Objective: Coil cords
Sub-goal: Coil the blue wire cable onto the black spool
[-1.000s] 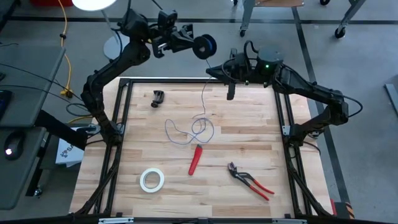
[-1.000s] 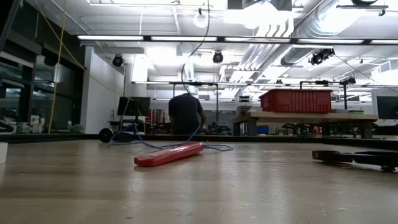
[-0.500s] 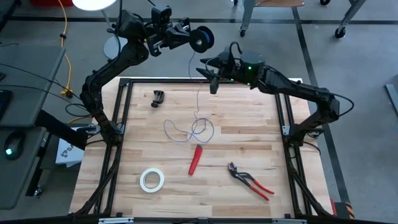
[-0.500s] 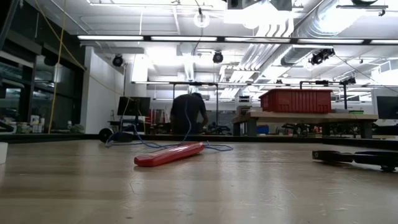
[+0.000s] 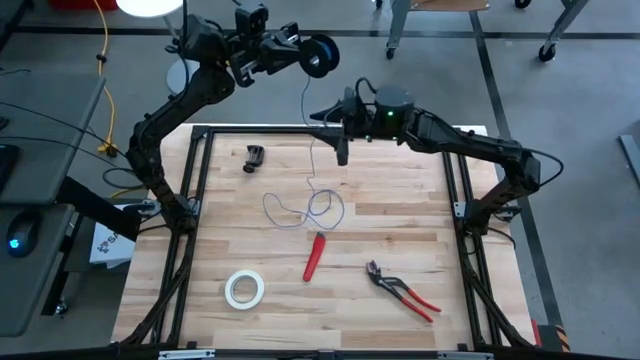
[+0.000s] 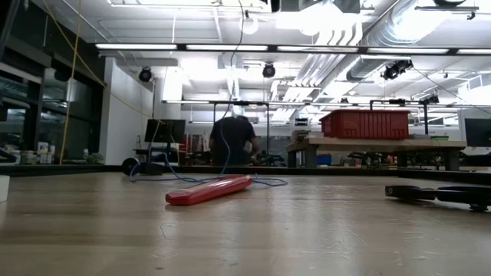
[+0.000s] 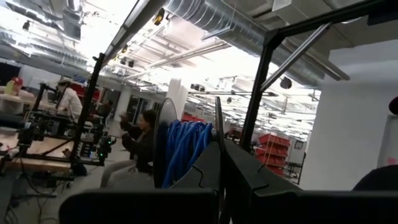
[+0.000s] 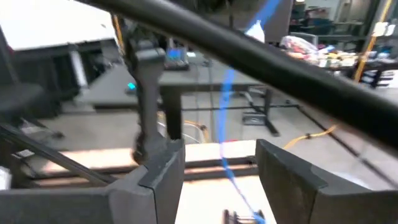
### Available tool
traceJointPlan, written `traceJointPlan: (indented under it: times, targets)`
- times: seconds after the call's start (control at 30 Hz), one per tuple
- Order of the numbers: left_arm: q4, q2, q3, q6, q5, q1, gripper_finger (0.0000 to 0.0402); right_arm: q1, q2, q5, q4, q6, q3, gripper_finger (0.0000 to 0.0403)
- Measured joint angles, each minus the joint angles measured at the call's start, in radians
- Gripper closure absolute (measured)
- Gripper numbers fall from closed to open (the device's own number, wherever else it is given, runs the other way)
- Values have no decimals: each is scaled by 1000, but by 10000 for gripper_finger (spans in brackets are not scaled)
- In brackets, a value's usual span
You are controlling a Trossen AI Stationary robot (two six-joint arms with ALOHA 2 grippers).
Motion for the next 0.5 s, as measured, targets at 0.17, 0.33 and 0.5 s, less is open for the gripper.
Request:
traceJointPlan:
  times: [0.17, 0.33, 0.5]
  targets:
    - [-3, -8, 0, -4, 0, 3, 401, 10, 25, 100, -6, -134, 0, 214]
    - [-2, -15, 0, -9, 0, 16, 401, 10, 26, 75, -21, -174, 0, 221]
    - [-3, -18, 0, -2, -2, 29, 401, 13, 26, 63, -37, -137, 0, 238]
